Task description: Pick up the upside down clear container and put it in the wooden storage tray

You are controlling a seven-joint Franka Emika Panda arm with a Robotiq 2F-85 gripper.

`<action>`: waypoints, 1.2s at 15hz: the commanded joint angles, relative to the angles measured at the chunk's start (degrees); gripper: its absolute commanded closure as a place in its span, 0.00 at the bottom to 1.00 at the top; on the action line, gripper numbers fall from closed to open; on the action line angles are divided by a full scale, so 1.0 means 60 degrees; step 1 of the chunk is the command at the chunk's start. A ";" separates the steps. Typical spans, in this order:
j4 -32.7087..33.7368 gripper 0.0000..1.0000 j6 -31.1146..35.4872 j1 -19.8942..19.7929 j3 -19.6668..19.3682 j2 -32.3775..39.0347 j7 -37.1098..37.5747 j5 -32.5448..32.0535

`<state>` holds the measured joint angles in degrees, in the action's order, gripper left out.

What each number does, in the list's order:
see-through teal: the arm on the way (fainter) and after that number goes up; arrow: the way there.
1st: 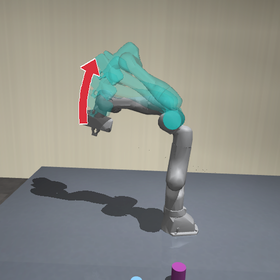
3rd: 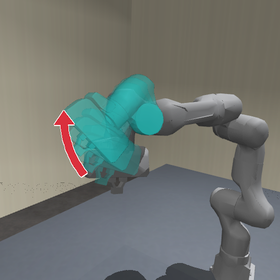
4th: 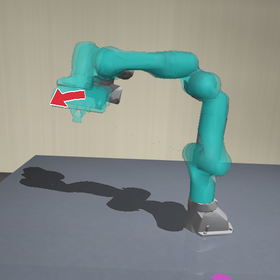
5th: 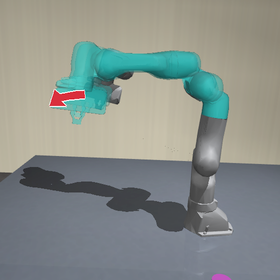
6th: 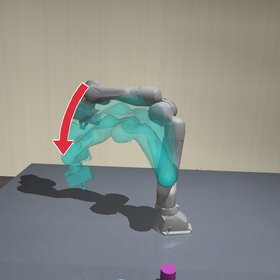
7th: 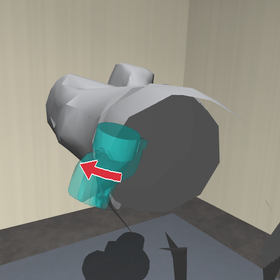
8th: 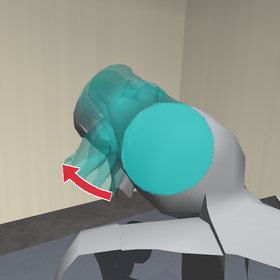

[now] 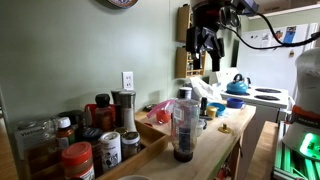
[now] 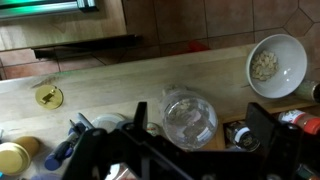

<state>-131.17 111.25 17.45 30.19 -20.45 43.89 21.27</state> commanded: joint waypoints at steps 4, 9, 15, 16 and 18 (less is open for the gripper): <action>0.0221 0.00 0.0650 0.0593 0.0588 0.1099 -0.0673 -0.1635; 0.0760 0.00 0.1730 0.0407 0.1108 0.2386 -0.0122 -0.3898; 0.1152 0.00 0.1884 0.0639 0.0448 0.3523 -0.0718 -0.4563; 0.1184 0.00 0.1923 0.0683 0.0338 0.3645 -0.0814 -0.4544; 0.1070 0.00 0.2312 0.0745 0.0096 0.3645 -0.1329 -0.4158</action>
<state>-124.91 122.46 20.44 33.03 -0.02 39.38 -5.46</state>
